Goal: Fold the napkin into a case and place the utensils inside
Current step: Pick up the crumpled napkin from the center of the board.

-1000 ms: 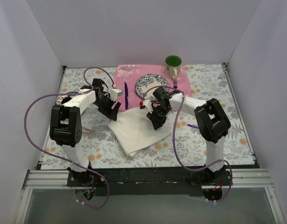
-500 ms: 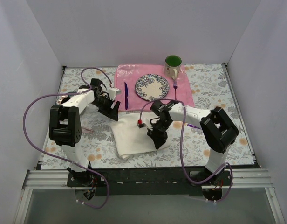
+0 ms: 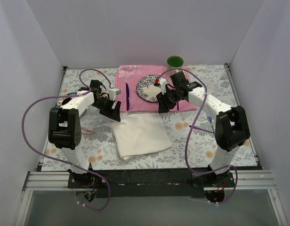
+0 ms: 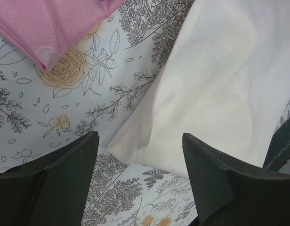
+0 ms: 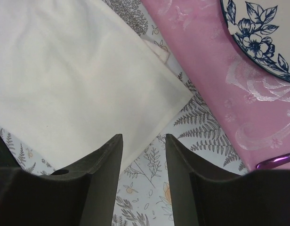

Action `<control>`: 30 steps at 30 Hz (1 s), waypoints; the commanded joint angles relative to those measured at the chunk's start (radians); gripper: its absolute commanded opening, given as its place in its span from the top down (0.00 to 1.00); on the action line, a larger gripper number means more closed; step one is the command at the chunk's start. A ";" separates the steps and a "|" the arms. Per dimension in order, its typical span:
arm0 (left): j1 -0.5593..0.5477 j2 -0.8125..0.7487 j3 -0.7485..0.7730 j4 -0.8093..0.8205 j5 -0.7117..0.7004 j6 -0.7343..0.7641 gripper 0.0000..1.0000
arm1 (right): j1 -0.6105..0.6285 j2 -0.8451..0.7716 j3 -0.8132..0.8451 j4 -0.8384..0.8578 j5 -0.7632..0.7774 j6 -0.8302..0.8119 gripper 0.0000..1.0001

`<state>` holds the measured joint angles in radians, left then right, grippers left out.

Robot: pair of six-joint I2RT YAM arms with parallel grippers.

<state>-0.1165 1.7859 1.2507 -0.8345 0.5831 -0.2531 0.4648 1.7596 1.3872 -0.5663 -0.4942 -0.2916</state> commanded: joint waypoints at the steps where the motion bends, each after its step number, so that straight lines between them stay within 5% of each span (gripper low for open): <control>1: 0.006 -0.051 0.007 0.015 0.040 -0.021 0.28 | 0.015 0.101 0.094 -0.004 0.080 0.055 0.53; 14: 0.006 -0.045 -0.010 0.038 0.041 -0.029 0.28 | 0.046 0.175 0.041 0.000 0.161 0.062 0.61; 30: 0.006 -0.066 -0.056 0.066 0.038 -0.031 0.28 | 0.067 0.268 0.072 0.025 0.224 0.075 0.58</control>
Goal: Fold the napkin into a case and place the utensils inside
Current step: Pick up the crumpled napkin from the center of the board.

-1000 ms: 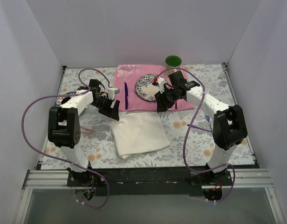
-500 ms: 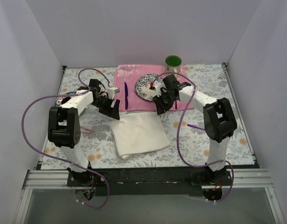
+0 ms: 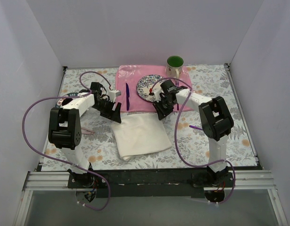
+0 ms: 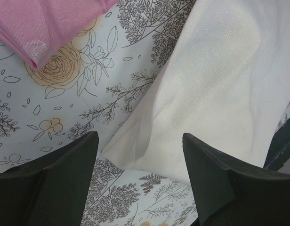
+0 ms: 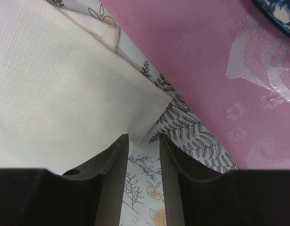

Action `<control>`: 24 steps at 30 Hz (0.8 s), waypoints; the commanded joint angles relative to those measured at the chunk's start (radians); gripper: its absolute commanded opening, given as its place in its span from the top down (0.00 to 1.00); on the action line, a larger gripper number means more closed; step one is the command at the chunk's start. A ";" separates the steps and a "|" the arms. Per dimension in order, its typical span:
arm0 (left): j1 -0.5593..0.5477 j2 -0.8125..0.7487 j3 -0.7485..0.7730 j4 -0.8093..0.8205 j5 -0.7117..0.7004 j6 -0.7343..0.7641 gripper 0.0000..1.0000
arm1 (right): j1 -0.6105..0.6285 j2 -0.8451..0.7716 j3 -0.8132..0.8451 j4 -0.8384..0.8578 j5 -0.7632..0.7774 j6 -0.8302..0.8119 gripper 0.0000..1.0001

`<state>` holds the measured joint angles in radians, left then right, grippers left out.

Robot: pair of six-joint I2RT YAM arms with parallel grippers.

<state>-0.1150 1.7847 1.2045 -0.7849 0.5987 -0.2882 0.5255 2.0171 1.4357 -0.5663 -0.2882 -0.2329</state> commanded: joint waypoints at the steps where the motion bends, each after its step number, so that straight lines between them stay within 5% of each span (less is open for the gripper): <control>1: 0.005 -0.065 -0.013 0.019 0.023 0.004 0.28 | 0.007 0.011 0.025 0.028 0.018 0.018 0.58; 16: 0.005 -0.062 -0.028 0.029 0.023 0.007 0.27 | 0.024 0.078 0.078 0.051 0.011 0.032 0.55; 24: 0.005 -0.068 -0.036 0.021 0.013 0.021 0.27 | 0.037 0.106 0.055 0.065 0.001 0.014 0.63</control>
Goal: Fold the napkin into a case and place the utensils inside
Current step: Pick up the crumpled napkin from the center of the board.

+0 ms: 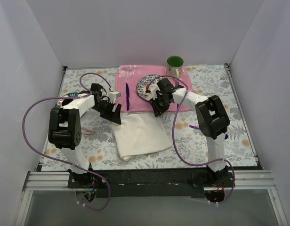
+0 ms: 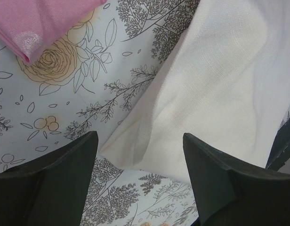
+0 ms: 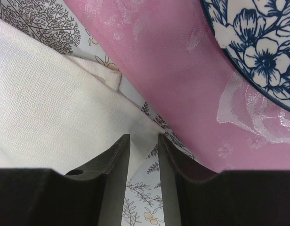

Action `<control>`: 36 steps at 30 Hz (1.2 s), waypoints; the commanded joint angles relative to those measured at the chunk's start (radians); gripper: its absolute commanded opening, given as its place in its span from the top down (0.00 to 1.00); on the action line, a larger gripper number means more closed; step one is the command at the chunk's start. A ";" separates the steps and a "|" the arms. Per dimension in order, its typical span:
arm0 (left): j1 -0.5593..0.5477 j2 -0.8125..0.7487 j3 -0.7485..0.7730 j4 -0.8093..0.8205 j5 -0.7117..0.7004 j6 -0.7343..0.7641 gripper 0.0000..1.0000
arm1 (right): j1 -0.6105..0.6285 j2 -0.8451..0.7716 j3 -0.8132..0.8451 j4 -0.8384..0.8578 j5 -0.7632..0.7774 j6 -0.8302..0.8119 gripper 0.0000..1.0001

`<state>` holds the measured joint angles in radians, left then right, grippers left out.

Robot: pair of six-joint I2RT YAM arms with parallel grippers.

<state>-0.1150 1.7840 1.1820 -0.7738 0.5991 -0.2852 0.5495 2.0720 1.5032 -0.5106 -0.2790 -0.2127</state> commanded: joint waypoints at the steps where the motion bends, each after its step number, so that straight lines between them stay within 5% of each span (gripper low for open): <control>1: 0.005 -0.067 -0.013 0.008 0.010 0.018 0.27 | 0.016 0.053 -0.015 0.009 -0.006 -0.008 0.66; 5: 0.005 -0.071 -0.024 0.002 -0.001 0.038 0.28 | 0.017 0.027 -0.018 0.006 -0.037 -0.025 0.99; 17: 0.005 -0.182 -0.085 0.071 0.019 0.138 0.27 | 0.007 -0.508 -0.155 0.098 -0.318 -0.082 0.99; 28: 0.002 -0.319 -0.214 0.282 0.157 0.146 0.31 | 0.009 -0.678 -0.025 0.069 -0.319 -0.054 0.99; 36: -0.028 -0.439 -0.306 0.358 0.094 0.089 0.39 | 0.007 -0.717 0.068 0.052 -0.269 -0.039 0.99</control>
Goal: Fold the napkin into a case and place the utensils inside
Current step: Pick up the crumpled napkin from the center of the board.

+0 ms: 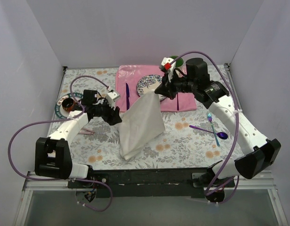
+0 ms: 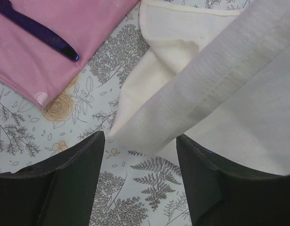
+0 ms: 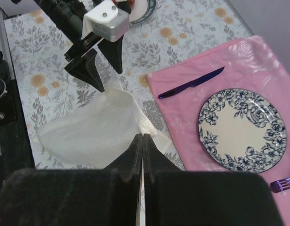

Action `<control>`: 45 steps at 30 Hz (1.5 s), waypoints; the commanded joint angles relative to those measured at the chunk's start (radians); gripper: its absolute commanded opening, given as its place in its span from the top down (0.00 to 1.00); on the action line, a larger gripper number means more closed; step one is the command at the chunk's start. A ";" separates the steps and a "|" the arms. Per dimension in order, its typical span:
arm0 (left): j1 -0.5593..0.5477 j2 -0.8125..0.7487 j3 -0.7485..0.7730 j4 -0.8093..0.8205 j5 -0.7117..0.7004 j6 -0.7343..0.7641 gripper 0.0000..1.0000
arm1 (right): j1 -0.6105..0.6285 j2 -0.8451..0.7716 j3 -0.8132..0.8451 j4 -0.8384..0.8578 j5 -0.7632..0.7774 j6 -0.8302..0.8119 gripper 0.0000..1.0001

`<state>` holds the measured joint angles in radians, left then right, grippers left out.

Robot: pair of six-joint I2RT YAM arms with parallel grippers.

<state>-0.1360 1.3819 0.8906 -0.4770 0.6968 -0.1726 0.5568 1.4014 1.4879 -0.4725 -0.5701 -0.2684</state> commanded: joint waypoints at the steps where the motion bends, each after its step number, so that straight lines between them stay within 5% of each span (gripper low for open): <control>1: -0.007 -0.044 -0.016 0.063 -0.011 -0.033 0.40 | -0.001 -0.053 0.089 0.014 0.033 0.021 0.99; 11: -0.007 -0.041 0.093 0.120 -0.036 -0.206 0.89 | 0.000 -0.104 0.160 0.011 0.032 0.077 0.99; 12: -0.007 -0.044 0.114 0.104 -0.013 -0.202 0.85 | -0.001 -0.107 0.158 0.012 0.035 0.075 0.99; 13: -0.007 -0.049 0.119 0.068 0.041 -0.193 0.61 | 0.000 -0.107 0.158 0.003 0.044 0.071 0.99; 15: -0.023 -0.075 0.113 0.040 0.058 -0.153 0.47 | -0.003 -0.108 0.155 -0.003 0.052 0.058 0.99; 26: -0.232 -0.078 -0.084 0.251 -0.166 -0.151 0.32 | -0.001 -0.186 0.167 -0.029 0.127 0.058 0.99; 36: -0.266 0.094 -0.033 0.443 -0.358 -0.248 0.60 | -0.003 -0.190 0.210 -0.035 0.116 0.075 0.99; 40: -0.267 0.063 -0.029 0.433 -0.358 -0.255 0.97 | -0.001 -0.205 0.215 -0.037 0.137 0.084 0.99; 45: -0.267 -0.055 0.056 0.263 -0.336 -0.203 1.00 | -0.003 -0.232 0.242 -0.041 0.215 0.093 0.99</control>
<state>-0.4015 1.4582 0.8474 -0.1162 0.3538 -0.4129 0.5568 1.2209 1.6661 -0.5323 -0.4294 -0.1997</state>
